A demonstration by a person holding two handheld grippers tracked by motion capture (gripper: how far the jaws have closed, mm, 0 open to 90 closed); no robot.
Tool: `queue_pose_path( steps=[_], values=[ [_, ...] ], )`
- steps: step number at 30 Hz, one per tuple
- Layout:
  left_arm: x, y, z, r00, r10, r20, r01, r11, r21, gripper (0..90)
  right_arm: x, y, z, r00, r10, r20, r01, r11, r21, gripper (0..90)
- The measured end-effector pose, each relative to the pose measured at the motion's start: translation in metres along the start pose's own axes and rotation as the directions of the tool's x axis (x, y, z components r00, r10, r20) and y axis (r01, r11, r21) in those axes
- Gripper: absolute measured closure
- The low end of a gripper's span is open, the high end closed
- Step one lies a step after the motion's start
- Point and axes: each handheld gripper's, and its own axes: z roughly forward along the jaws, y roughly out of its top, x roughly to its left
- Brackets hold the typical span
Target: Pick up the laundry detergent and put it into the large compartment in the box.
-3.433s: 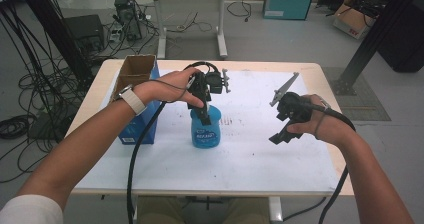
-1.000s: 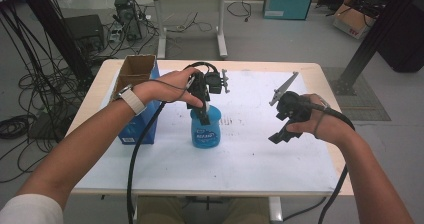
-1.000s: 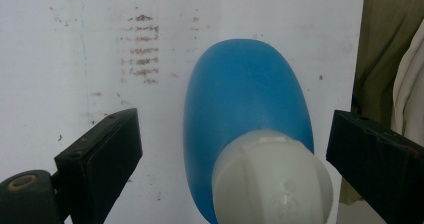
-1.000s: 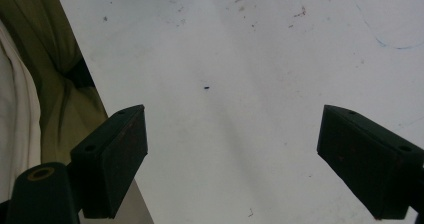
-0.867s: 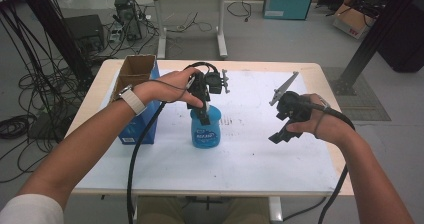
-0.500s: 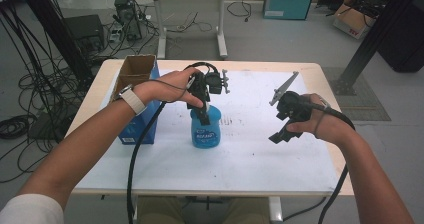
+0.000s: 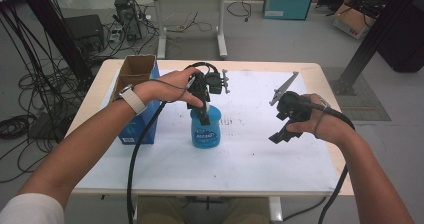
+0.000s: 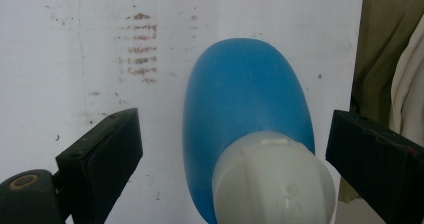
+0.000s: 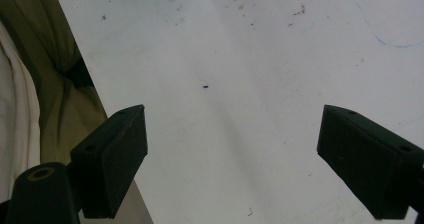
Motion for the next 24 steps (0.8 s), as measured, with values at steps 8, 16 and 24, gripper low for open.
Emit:
queue_pose_path(
  steps=[8, 16, 24],
  values=[
    [0.0003, 0.0003, 0.0003, 1.0000, 0.002, 0.000, -0.002, 1.0000, 0.000, 7.7, -0.0010, -0.0010, -0.0013, 1.0000, 0.003, 0.003, -0.003, 1.000, 0.001, 12.8],
    [0.0006, -0.0004, 0.0001, 1.0000, -0.001, -0.002, 0.001, 1.0000, 0.002, 7.7, -0.0010, -0.0001, -0.0004, 1.0000, 0.000, 0.002, 0.000, 1.000, 0.005, 12.8],
    [0.0016, -0.0012, -0.0002, 1.0000, -0.003, -0.004, 0.003, 1.0000, -0.004, 7.7, -0.0012, 0.0009, -0.0002, 1.0000, -0.002, 0.001, 0.002, 1.000, 0.003, 12.8]
  ],
)
